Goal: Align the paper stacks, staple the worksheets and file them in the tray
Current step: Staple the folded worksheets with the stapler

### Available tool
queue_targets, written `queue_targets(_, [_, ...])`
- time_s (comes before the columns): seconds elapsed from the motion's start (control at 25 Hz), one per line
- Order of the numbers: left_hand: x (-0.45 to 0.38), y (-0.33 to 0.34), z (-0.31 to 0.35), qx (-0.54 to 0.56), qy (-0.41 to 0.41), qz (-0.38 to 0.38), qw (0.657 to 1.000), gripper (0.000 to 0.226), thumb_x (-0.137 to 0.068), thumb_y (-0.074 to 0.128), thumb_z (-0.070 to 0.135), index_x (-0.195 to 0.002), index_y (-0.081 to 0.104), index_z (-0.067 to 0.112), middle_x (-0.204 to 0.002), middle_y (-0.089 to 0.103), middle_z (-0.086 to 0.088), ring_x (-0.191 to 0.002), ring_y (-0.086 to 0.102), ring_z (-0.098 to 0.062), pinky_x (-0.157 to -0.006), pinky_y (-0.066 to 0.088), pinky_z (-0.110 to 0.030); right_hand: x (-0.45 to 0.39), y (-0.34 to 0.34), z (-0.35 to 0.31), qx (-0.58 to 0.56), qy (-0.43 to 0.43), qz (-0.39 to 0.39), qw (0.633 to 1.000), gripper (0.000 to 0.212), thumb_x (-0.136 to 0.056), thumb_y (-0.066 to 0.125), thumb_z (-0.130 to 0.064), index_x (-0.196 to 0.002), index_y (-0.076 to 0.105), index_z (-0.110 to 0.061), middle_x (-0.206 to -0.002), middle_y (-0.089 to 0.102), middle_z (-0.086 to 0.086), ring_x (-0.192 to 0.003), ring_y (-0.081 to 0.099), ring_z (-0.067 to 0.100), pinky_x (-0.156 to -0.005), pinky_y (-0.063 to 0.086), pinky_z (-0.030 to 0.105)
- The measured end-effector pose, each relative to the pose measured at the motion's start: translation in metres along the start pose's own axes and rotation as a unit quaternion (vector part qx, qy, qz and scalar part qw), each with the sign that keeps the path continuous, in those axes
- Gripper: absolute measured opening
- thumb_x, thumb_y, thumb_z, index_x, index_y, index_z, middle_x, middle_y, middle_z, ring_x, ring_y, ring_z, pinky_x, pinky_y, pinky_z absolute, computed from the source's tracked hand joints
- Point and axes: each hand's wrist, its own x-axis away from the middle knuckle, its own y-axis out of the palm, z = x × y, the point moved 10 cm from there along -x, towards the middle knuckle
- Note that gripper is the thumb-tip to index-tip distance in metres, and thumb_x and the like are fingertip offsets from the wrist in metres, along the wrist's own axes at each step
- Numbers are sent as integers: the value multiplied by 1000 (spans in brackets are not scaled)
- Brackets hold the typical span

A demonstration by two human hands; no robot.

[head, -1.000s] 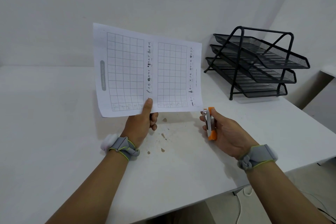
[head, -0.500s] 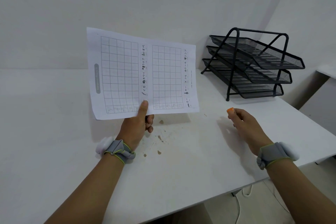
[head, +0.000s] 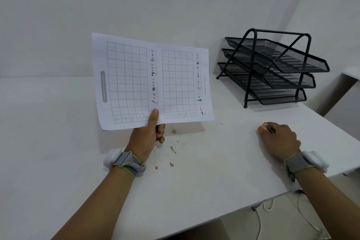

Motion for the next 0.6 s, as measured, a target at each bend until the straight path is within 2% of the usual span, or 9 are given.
queue_targets(0.16, [0,-2,-1,-1,-2,3,1000,40,-100,44,44,-72,55,17,-54,44,2,-50,39,-16,-47,44,-25,4,-1,-3,68,-8,-10,998,38,-97,54,-40,-130,62,-23,-132,56,16,-122,48,44,-103,34,46])
queue_targets(0.28, [-1,-1,-1,6,3,-1,1000,37,-100,45,44,-83,59,14,-54,44,2,-49,38,-14,-46,43,-27,7,-6,-2,69,0,32,997,42,-95,59,-38,-133,61,-21,-133,57,17,-122,48,44,-103,32,46])
queue_targets(0.44, [-1,-2,-2,-1,4,-5,1000,42,-99,45,45,-88,60,8,-54,44,2,-49,39,-16,-47,44,-27,17,-16,-11,11,-9,120,993,52,-87,70,-30,-136,60,-18,-137,54,14,-126,42,41,-103,27,47])
queue_targets(0.52, [-1,-1,-2,2,3,-7,1000,43,-99,45,44,-95,62,5,-55,44,2,-50,39,-15,-46,44,-27,17,-13,-24,-30,-52,103,993,47,-88,68,-32,-133,61,-21,-137,53,10,-128,41,38,-105,28,48])
queue_targets(0.6, [-1,0,-2,10,6,-8,1000,42,-100,45,42,-102,62,5,-54,44,2,-49,38,-13,-46,43,-27,20,-7,-45,-89,-122,62,987,36,-92,63,-35,-127,62,-24,-130,57,4,-122,49,32,-103,37,47])
